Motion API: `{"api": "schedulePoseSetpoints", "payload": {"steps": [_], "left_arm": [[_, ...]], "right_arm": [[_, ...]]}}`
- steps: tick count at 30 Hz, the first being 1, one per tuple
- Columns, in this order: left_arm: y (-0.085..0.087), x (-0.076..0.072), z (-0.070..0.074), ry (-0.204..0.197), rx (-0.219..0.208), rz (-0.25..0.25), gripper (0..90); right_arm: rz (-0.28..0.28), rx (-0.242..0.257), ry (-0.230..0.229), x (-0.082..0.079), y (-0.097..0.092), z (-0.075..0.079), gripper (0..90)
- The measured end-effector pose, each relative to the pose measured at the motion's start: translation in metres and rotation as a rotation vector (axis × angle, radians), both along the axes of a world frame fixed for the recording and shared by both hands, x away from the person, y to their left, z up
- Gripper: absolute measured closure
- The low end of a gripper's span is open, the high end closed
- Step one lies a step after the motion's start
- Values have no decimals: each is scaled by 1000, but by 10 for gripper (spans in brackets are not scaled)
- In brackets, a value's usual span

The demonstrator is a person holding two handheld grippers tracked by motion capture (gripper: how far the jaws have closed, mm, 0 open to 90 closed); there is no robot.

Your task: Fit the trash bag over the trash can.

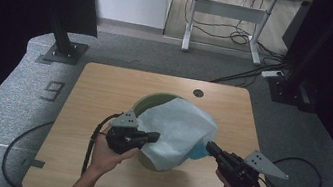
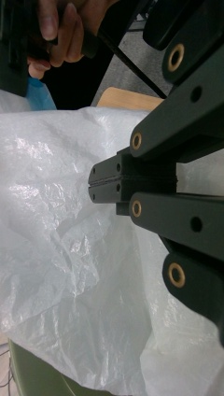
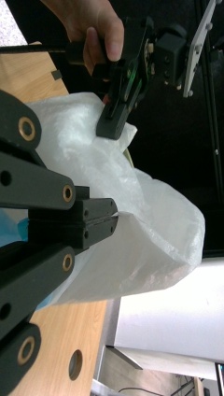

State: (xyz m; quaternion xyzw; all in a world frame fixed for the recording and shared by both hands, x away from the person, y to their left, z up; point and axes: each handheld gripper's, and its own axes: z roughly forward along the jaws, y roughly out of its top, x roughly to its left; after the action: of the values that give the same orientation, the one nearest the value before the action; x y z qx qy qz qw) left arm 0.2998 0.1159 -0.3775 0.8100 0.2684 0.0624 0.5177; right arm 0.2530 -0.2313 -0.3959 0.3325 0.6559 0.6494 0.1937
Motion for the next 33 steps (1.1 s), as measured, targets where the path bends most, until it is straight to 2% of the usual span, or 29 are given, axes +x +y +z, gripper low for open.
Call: {"api": "schedulePoseSetpoints", "payload": {"steps": [14,17,19,22,25,28,30,33], "left_arm": [[24,-1,11,-30,-63,47,900],[25,-2,12,-37,-60,54,899],[24,-4,13,-47,-76,66,885],[17,-5,14,-41,-77,72,653],[10,-6,13,-36,-65,55,539],[0,-6,11,-30,-35,33,470],[-6,-5,9,-31,-5,37,438],[-12,-1,6,-21,9,41,437]], "right_arm": [[-13,3,39,4,-8,-9,866],[-15,-2,37,4,-8,-9,883],[-15,-3,37,4,-7,-9,885],[-5,-8,30,3,-4,-6,886],[4,-13,21,2,0,-3,886],[16,-12,14,2,5,-1,885],[22,-10,10,1,7,0,886],[32,-8,7,-1,10,1,886]]}}
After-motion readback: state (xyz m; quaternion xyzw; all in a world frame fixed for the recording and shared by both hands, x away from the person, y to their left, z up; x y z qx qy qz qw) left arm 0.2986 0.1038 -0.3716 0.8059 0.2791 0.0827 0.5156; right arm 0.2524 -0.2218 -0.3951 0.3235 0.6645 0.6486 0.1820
